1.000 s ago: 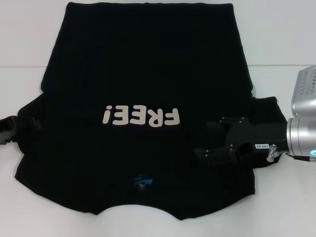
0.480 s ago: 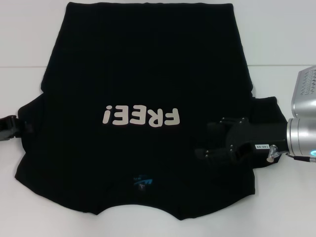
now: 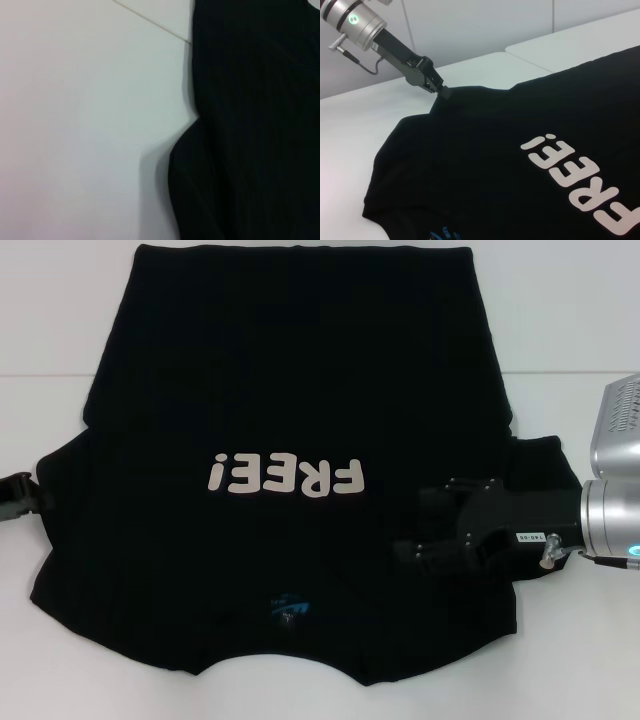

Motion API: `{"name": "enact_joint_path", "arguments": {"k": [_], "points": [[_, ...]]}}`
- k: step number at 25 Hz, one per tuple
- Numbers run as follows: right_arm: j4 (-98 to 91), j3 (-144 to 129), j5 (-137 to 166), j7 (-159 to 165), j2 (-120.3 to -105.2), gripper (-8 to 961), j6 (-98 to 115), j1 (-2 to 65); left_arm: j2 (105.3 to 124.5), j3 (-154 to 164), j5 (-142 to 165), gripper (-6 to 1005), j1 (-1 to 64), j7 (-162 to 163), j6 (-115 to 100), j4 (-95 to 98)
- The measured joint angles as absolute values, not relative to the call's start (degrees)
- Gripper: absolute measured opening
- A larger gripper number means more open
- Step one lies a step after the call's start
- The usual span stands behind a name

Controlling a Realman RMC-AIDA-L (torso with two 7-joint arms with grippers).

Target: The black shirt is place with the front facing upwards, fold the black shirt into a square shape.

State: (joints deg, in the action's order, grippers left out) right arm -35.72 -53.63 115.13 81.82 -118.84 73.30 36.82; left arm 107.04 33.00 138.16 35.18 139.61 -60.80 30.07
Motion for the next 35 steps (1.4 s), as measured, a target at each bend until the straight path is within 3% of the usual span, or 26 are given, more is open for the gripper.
{"name": "enact_joint_path", "arguments": {"k": [3, 23, 27, 35], "points": [[-35.69, -53.38, 115.11, 81.81, -118.93, 936, 73.29, 36.82, 107.04, 32.90, 138.16, 2, 34.92, 139.50, -60.58, 30.41], [-35.68, -53.17, 114.78, 81.73, -119.43, 935, 71.73, 35.69, 106.71, 29.55, 137.82, 3, 31.03, 139.34, -62.14, 37.10], [-35.65, -53.17, 114.79, 81.73, -119.44, 935, 71.71, 35.47, 109.19, 29.33, 135.89, 3, 31.00, 136.36, -64.87, 41.28], [-34.91, -53.18, 115.02, 81.73, -119.44, 935, 71.71, 35.15, 117.80, 35.83, 135.13, 9, 31.12, 128.28, -70.28, 57.41]]}}
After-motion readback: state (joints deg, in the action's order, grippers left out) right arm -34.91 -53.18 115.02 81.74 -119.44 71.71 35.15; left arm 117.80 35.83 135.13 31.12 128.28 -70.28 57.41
